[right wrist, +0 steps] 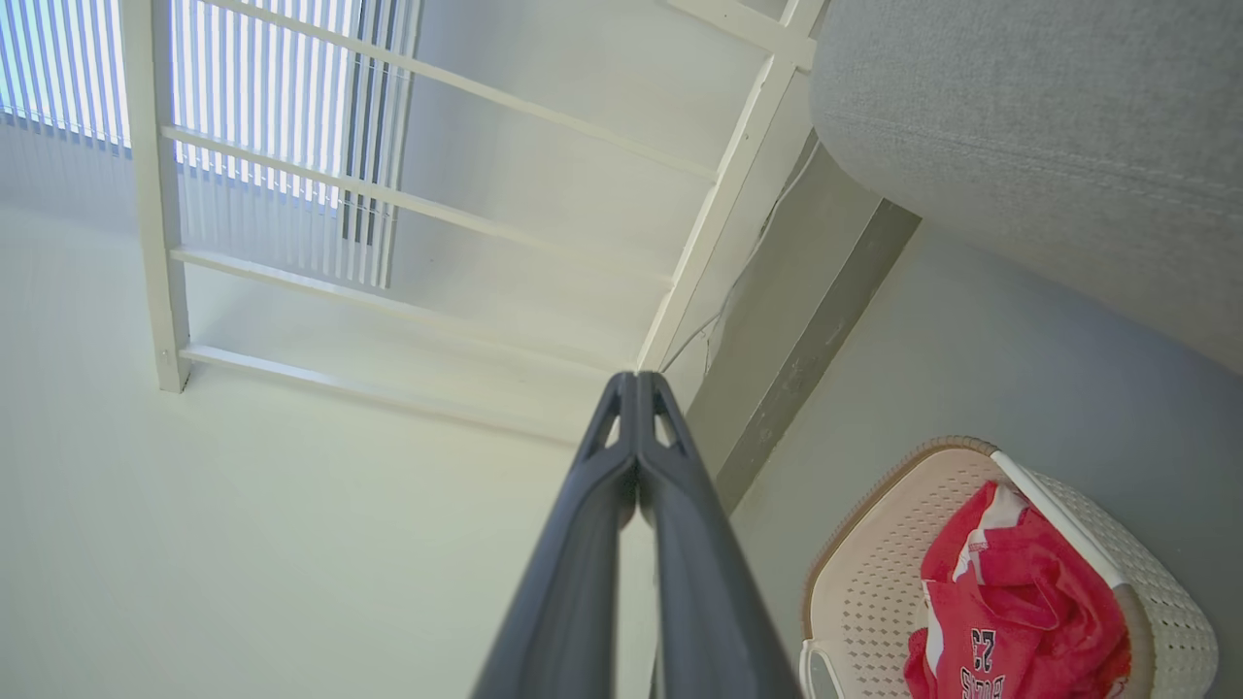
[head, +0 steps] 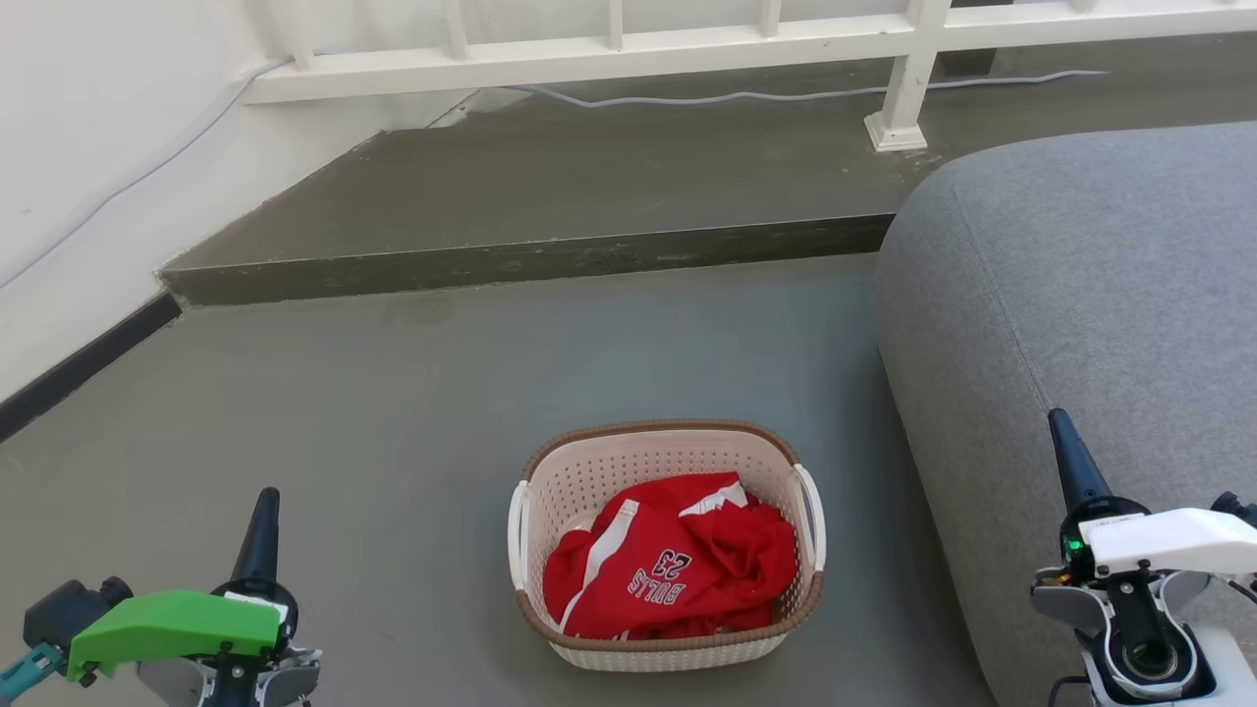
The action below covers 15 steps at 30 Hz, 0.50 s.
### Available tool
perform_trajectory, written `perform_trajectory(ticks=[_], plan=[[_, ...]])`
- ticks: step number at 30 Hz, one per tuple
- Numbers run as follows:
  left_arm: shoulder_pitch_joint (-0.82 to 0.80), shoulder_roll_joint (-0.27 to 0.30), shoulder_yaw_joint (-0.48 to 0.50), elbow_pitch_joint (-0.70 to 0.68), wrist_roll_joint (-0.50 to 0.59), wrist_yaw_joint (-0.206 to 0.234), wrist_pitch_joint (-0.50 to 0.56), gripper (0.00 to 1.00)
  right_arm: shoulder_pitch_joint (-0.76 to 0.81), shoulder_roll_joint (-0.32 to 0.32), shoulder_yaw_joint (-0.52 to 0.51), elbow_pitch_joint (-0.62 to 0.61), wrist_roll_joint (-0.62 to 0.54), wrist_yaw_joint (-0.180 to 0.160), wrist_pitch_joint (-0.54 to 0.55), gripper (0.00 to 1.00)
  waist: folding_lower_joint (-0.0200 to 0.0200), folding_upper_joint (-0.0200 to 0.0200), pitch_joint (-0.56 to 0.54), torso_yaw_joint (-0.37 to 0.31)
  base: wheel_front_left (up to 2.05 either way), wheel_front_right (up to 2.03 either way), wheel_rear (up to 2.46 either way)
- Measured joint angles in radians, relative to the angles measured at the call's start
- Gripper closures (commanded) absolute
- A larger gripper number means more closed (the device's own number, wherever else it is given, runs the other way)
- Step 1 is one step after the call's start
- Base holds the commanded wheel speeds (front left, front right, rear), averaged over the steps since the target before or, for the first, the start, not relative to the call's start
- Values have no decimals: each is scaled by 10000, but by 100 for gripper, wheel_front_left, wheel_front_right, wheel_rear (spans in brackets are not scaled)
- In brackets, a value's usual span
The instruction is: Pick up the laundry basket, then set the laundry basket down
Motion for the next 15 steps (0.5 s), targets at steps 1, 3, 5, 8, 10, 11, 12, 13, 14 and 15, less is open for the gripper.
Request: perform_trajectory(ticks=[1,3,5,8,10,11,12,13,14,15], plan=[[0,0,36,6,-123,0,40,100,-6,8,-27,13,109,2,25,100,0,0,-2,8,0,0,0],[0,0,71,15,-318,0,100,100,-20,19,-77,44,399,4,98,100,0,-1,-6,22,0,0,0],[0,-2,96,25,-614,0,176,100,-47,25,-121,79,631,6,146,100,0,0,-10,37,0,0,0],[0,-4,134,48,-938,-2,291,100,-150,31,-198,113,1035,13,240,100,0,0,-16,59,0,0,0],[-1,-4,163,58,-1208,-2,384,100,-183,38,-255,123,1260,15,295,100,0,0,-20,74,0,0,0],[-1,-4,184,61,-1354,-2,422,100,-183,42,-293,142,1384,15,347,100,0,0,-22,82,0,0,0],[-2,-4,207,65,-1450,-2,437,100,-183,46,-322,163,1534,33,376,100,0,0,-24,89,0,0,0],[-3,-4,240,67,-1547,-4,483,100,-184,56,-349,176,1670,59,399,100,0,0,-26,96,0,0,0],[-4,-4,274,71,-1670,-6,512,100,-185,59,-372,188,1791,94,460,100,0,0,-28,103,0,0,0],[-5,-4,313,73,-1833,-8,516,100,-190,63,-393,201,1896,94,466,100,0,0,-30,111,0,0,0]])
